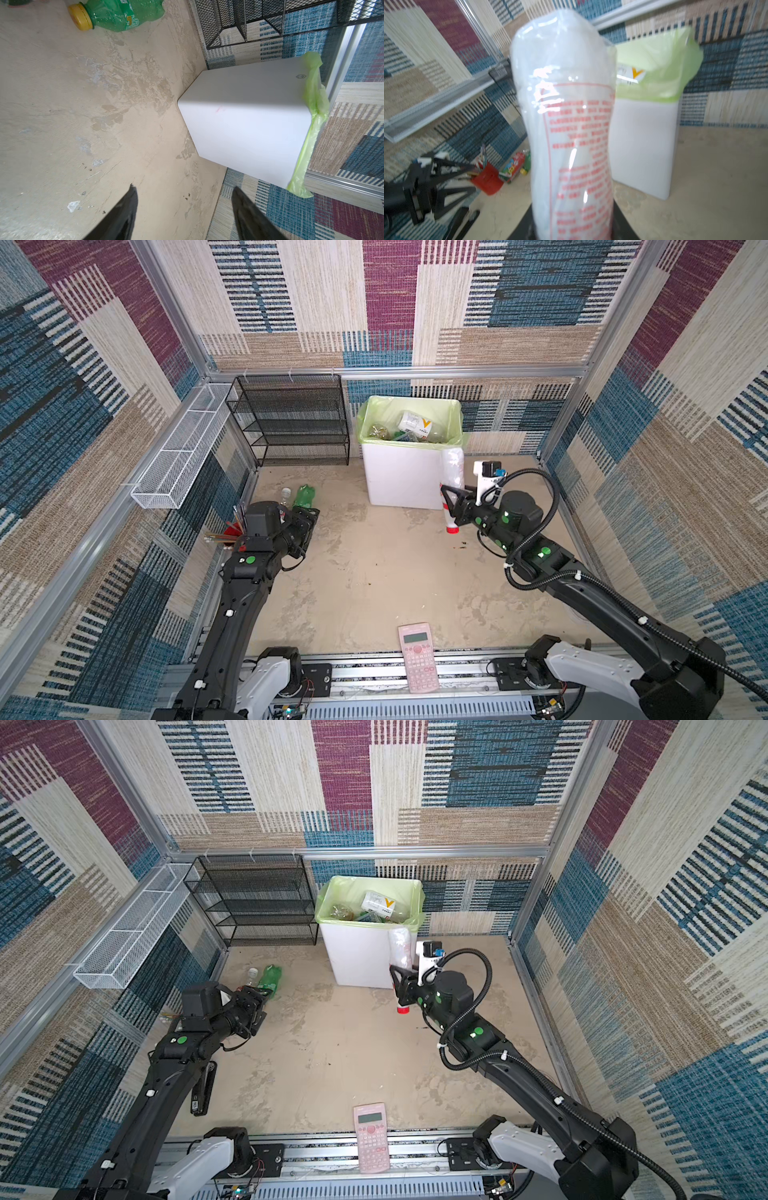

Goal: Throw the plastic bottles in the bin
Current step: Throw the plastic bottle into the trash bin.

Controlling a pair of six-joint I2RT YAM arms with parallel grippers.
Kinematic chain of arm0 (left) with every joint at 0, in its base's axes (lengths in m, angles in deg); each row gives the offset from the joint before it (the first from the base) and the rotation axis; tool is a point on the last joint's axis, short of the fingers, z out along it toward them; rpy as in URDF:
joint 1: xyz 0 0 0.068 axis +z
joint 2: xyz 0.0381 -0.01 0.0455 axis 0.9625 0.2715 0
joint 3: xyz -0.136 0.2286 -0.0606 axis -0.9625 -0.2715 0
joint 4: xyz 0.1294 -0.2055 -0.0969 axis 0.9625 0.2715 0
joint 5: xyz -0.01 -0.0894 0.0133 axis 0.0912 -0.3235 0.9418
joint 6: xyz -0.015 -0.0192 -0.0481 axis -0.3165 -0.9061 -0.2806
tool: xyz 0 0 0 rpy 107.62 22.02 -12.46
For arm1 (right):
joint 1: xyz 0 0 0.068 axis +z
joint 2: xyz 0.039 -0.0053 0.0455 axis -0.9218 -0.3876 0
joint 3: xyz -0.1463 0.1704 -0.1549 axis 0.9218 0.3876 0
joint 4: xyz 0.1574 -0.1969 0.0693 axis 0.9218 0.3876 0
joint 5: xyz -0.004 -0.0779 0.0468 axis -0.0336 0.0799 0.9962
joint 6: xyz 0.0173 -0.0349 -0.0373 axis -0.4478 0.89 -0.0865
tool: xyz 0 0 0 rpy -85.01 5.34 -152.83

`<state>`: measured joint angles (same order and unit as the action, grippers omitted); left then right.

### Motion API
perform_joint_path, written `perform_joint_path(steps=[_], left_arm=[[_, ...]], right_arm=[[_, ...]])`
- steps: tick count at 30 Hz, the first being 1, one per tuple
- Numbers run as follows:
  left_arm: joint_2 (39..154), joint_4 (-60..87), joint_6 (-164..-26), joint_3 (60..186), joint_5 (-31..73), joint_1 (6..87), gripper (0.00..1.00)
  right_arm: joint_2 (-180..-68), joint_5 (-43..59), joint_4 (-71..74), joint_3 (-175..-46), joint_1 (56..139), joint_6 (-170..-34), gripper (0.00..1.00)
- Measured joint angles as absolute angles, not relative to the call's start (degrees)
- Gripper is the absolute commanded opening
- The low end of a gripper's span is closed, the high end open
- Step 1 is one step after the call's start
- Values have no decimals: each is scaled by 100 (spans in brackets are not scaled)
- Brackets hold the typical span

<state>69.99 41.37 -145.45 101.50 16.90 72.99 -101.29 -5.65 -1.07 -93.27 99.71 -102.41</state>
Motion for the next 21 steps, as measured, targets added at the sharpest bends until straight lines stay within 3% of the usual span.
perform_joint_path(steps=[3, 10, 11, 14, 17, 21], left_arm=[[7012, 4095, -14545, 10170, 1657, 7295, 72], [6702, 4095, -14545, 10133, 1659, 7295, 72], [6636, 4097, -14545, 10093, 1668, 7295, 72], [6490, 4097, -14560, 9956, 1681, 7297, 72], [6393, 4102, -14565, 9846, 1705, 7297, 72], [6385, 4097, -14565, 9803, 1722, 7297, 72]], right_arm=[[-11165, -484, -384, -10912, 9750, -10016, 52], [-14374, -82, 370, -16544, 9433, -9627, 96], [-14734, -66, 671, -17333, 9424, -9623, 99], [-15287, -44, 1316, -18859, 9424, -9605, 99], [-14979, -47, 1495, -18629, 9426, -9629, 99], [-13746, -47, 1338, -16446, 9433, -9697, 95]])
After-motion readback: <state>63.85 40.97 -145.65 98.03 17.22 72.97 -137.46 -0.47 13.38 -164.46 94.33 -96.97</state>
